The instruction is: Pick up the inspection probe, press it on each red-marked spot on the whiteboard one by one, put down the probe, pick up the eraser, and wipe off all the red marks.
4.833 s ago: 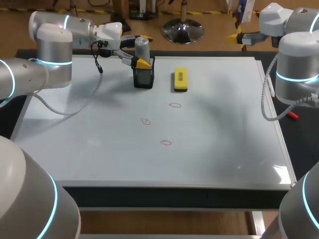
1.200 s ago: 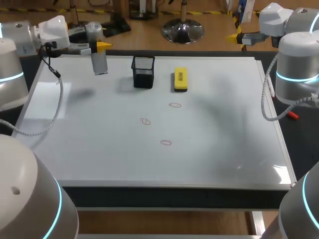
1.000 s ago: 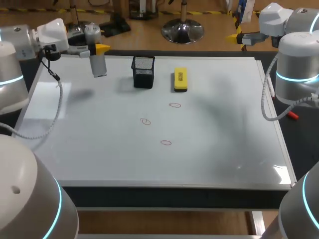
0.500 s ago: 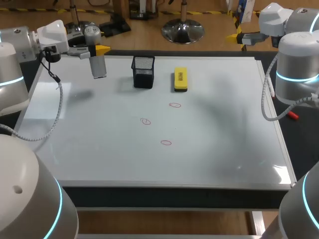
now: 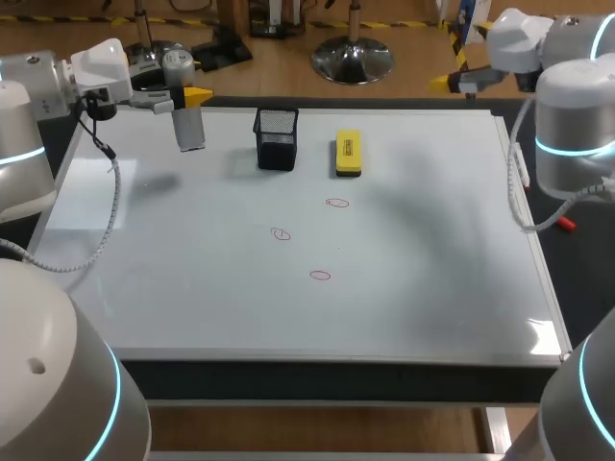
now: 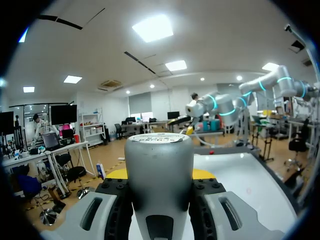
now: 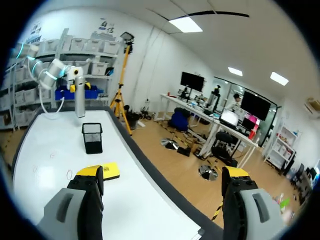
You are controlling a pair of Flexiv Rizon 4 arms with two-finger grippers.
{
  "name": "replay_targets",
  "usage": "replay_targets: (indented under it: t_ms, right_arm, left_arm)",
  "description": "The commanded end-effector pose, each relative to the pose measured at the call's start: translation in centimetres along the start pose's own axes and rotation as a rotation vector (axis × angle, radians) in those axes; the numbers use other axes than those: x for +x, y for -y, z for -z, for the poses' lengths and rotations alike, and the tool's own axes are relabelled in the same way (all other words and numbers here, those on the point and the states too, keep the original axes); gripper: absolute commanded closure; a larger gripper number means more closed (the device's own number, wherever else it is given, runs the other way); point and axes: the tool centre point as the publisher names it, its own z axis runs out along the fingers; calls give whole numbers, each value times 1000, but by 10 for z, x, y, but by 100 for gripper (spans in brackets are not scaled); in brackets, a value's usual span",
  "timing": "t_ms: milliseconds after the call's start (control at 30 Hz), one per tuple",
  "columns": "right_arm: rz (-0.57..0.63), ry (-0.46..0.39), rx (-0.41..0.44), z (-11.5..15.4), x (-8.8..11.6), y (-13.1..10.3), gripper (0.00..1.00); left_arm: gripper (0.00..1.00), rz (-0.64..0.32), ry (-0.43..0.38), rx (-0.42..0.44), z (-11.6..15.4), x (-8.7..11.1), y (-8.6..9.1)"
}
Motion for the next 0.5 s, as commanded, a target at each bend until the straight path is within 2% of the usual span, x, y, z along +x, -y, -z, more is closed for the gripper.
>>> replay_targets:
  t_ms: [33,233,500]
  right_arm:
    - [184,-315,208,-11,-7,-8,0]
    - [370,-544,345,-26,6,-11,0]
    - [618,-790,499,-51,31,-13,0]
  left_arm:
    - [100,-2,2,2,0,0,0]
    - [100,-2,2,2,0,0,0]
    - [100,-2,2,2,0,0,0]
